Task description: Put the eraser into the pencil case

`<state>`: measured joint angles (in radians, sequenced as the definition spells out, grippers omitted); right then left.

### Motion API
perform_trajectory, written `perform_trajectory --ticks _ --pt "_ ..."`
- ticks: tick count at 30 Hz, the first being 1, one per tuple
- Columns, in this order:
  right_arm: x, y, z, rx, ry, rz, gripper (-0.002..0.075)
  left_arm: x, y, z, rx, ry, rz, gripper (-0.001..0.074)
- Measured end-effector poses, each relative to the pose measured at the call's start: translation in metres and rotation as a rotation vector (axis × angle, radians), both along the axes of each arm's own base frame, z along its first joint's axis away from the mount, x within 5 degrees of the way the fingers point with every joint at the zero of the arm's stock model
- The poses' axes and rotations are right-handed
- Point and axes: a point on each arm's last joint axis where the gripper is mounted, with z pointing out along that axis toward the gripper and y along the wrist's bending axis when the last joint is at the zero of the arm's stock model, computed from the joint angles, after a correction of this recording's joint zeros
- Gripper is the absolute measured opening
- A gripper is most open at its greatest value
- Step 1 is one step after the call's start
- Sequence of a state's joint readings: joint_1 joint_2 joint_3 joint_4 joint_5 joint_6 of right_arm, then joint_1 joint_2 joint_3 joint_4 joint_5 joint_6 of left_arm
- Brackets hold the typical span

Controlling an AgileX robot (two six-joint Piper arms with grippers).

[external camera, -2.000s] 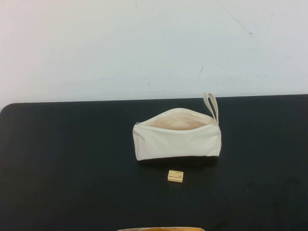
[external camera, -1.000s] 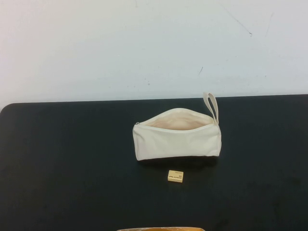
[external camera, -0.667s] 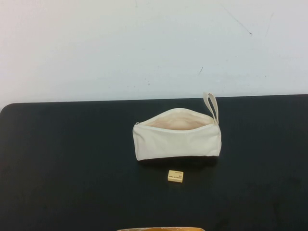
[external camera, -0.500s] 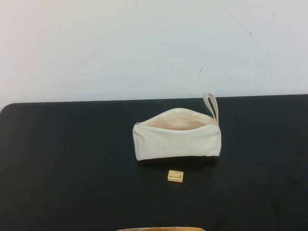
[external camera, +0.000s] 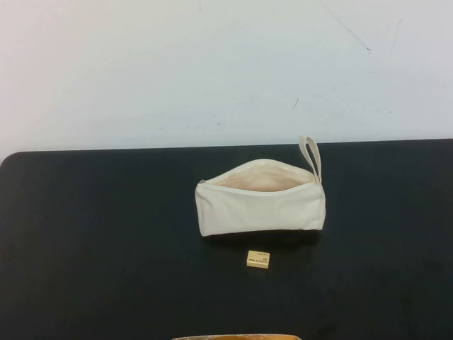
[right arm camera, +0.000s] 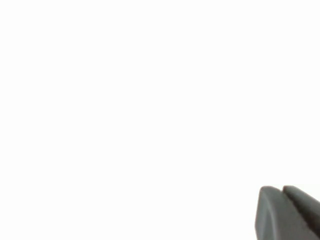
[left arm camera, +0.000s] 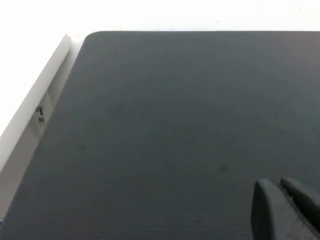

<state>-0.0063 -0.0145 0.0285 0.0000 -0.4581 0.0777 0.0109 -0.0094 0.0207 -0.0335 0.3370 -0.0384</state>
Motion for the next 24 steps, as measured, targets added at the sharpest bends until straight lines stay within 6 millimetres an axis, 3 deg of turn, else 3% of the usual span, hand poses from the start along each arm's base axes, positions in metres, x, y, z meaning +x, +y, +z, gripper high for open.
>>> perform_trajectory --ticks 7,10,14,17,20,24 --pt "-0.006 -0.002 0.019 -0.037 -0.071 -0.051 -0.0001 0.0 0.0 0.0 0.001 0.0 0.0 -0.0003" --pt "-0.013 -0.002 0.048 -0.069 -0.07 -0.068 -0.0001 0.0 0.0 0.0 0.001 0.0 0.0 -0.0003" --pt "-0.017 -0.001 0.101 -0.15 -0.007 -0.084 -0.0001 0.0 0.0 0.0 0.001 0.0 0.0 -0.0003" --pt "-0.004 0.001 0.135 -0.196 0.145 -0.066 -0.0001 0.0 0.0 0.0 0.001 0.0 0.0 -0.0003" --pt "0.023 0.003 0.156 -0.258 0.334 -0.044 -0.0001 0.0 0.0 0.0 0.001 0.0 0.0 -0.0003" --pt "0.067 0.008 0.16 -0.36 0.642 0.044 -0.0001 0.0 0.0 0.0 0.001 0.0 0.0 -0.0003"
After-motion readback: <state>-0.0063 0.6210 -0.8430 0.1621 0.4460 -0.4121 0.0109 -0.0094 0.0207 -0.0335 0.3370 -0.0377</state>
